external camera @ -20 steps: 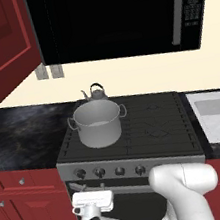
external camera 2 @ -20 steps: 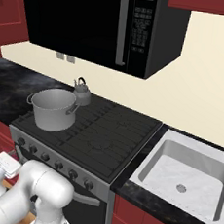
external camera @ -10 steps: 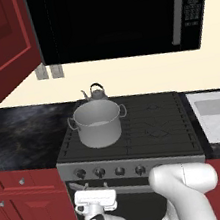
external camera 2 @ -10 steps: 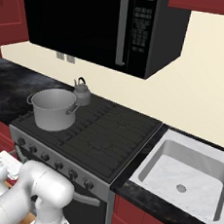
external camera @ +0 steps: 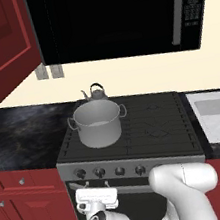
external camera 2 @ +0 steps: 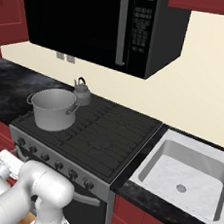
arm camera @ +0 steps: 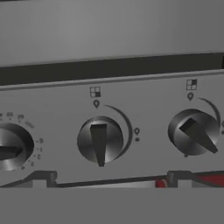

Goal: Pick the kettle from the cabinet and place it on a stove burner. Then pick the pot from the counter and place it on another stove burner. Finally, turn both burners on.

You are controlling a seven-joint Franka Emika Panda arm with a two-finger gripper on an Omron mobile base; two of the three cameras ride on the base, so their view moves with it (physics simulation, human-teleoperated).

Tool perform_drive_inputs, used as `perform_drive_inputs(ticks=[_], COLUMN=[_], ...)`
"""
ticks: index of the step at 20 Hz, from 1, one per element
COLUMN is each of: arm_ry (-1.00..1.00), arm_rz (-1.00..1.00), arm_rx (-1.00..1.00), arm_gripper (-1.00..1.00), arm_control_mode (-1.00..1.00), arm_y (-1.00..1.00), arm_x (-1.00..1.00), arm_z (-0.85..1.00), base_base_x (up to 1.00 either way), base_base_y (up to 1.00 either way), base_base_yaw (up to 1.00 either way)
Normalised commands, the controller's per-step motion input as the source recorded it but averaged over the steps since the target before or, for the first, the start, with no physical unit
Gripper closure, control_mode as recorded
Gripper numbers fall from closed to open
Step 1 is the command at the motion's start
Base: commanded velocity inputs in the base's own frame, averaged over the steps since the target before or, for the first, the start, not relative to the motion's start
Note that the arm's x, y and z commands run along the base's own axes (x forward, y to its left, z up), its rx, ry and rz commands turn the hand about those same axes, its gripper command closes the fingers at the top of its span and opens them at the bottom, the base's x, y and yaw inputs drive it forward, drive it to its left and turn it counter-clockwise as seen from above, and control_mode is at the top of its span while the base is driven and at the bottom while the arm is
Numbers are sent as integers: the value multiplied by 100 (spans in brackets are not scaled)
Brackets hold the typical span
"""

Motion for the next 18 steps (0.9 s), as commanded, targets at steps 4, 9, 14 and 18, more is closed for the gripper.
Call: perform_drive_inputs(ticks=[4,9,14,18], arm_ry=[0,0,0,0], arm_rz=[1,0,0,0], arm_rx=[3,3,3,2], arm_gripper=[-100,-100,-100,-100], arm_control_mode=[-100,-100,-100,-100], arm_y=[0,0,-2,-4], arm_x=[10,15,10,3], arm_z=[0,0,0,0], base_base_x=[0,0,0,0], base_base_y=[0,0,0,0], base_base_yaw=[0,0,0,0])
